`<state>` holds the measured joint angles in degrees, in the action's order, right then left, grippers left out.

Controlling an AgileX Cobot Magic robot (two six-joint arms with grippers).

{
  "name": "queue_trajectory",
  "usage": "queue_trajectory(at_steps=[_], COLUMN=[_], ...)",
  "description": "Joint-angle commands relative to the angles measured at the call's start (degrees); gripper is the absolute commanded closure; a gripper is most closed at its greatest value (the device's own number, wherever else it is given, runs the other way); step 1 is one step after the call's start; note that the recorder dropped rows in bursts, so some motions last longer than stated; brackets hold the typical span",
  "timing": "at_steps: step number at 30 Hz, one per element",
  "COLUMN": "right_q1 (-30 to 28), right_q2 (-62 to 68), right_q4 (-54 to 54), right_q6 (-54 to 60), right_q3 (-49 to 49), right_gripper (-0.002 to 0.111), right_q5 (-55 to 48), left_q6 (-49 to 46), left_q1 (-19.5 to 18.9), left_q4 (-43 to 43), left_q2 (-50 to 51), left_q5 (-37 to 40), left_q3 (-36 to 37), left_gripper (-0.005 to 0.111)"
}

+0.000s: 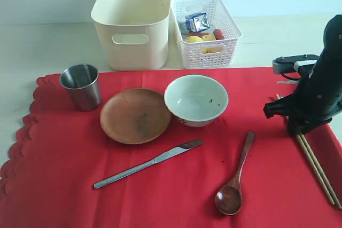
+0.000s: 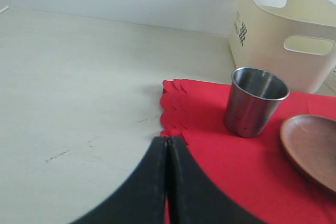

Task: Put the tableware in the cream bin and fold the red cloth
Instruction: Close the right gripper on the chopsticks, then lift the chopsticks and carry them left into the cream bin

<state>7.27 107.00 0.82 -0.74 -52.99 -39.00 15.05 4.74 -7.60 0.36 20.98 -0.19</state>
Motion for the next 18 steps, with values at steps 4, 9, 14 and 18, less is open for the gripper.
queue_trajectory(at_steps=[4, 9, 14, 18], right_q1=[0.04, 0.04, 0.04, 0.04], right_q2=[-4.21, -7.22, -9.74, -11.57], right_q4=[0.83, 7.37, 18.31, 24.82], right_q6=[0.74, 4.99, 14.82, 19.98], right_q3=[-0.01, -0.01, -0.01, -0.12], right_gripper=[0.108, 0.108, 0.108, 0.108], right_q5=[2.55, 3.41, 3.66, 3.66], left_q6=[-0.03, -0.03, -0.03, -0.03], left_q1=[-0.09, -0.09, -0.09, -0.09], left_q4=[0.41, 0.41, 0.41, 0.41], left_q2=[-0.36, -0.36, -0.36, -0.36], left_q5=[-0.26, -0.26, -0.26, -0.26], left_q3=[0.19, 0.19, 0.19, 0.19], left_gripper=[0.107, 0.107, 0.107, 0.107])
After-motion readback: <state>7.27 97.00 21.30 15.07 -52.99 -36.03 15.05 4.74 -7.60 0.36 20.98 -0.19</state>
